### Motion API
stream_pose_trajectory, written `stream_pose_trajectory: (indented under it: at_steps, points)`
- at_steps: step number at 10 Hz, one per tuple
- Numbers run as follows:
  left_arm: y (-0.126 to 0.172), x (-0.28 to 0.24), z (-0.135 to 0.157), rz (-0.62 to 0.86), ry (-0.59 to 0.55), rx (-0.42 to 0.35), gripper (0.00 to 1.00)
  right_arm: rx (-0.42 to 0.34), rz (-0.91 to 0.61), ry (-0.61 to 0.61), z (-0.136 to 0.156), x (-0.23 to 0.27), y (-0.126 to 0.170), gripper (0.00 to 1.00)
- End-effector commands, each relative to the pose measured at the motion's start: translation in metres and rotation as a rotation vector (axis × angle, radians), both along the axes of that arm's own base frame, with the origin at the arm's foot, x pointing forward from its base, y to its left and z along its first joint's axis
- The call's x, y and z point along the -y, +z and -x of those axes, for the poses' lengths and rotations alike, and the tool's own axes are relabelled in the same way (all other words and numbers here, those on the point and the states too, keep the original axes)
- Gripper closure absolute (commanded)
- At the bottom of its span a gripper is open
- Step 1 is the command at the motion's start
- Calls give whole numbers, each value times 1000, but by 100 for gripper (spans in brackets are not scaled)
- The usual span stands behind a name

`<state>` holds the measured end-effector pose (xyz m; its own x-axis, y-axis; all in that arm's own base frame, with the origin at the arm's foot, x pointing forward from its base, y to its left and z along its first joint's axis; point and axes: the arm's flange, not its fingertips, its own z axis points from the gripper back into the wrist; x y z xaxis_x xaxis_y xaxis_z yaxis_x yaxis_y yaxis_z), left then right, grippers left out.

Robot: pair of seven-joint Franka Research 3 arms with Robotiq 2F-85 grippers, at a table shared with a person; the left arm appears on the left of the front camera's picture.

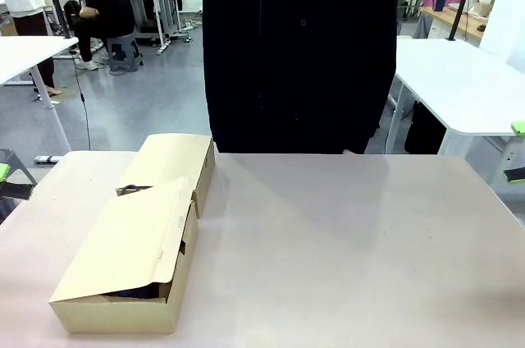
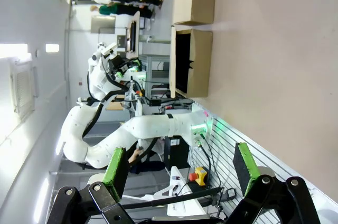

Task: Place items inside the box.
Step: Close the lid of the Mailer Box closest to the robot.

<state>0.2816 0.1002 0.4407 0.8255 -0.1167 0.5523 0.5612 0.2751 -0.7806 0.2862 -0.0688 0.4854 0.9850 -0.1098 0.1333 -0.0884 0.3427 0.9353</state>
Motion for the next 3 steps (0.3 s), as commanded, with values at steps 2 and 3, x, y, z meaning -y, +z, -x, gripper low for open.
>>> stream_pose_trajectory:
  at_steps: [2, 3]
  points:
    - [-1, -2, 6, -2, -4, 6, 0, 19, -15, 5, 0, 1, 3, 0]
    - [-1, -2, 6, -2, -4, 6, 0, 19, -15, 5, 0, 1, 3, 0]
